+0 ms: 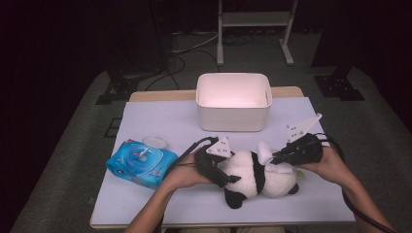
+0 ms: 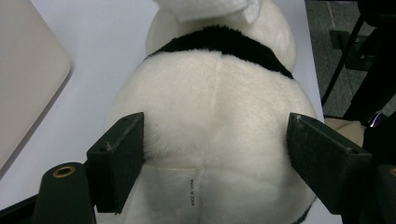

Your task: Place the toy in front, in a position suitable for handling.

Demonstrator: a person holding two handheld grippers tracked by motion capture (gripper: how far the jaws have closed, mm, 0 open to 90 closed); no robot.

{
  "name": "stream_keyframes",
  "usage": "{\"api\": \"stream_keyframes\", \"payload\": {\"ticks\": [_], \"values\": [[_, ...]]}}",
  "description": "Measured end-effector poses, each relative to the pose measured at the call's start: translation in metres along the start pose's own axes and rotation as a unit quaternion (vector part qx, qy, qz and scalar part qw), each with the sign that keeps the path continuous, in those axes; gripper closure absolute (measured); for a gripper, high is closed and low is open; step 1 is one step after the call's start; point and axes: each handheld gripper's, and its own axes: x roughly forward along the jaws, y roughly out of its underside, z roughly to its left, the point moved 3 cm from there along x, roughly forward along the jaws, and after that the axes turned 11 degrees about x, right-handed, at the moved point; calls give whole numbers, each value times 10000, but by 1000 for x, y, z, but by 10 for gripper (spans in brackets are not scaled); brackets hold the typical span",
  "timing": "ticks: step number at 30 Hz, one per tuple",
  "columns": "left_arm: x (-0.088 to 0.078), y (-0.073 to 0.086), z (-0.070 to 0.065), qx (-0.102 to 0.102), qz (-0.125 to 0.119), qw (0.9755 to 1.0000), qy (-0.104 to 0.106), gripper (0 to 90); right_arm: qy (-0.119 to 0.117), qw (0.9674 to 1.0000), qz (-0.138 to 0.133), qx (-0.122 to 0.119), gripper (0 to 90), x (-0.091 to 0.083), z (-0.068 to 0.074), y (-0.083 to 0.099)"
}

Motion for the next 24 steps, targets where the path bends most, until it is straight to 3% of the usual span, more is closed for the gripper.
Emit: {"api": "stream_keyframes", "payload": {"ticks": [5, 14, 17, 19, 24], "values": [[-3, -5, -1, 41, 47, 10000, 43, 190, -106, 9998, -70, 128, 847, 2, 2, 14], [3, -13, 3, 65, 174, 9997, 125, 186, -39, 9999, -110, -52, 848, 10, 15, 12], [6, -16, 5, 45, 207, 9997, 149, 192, -325, 9993, -82, -146, 848, 20, 21, 5], [7, -14, 6, 114, 330, 9993, 145, 205, -170, 9994, -3, -312, 847, 26, 25, 0], [8, -13, 4, 81, 216, 9996, 162, 208, -97, 9996, -39, -263, 848, 15, 24, 4]]}}
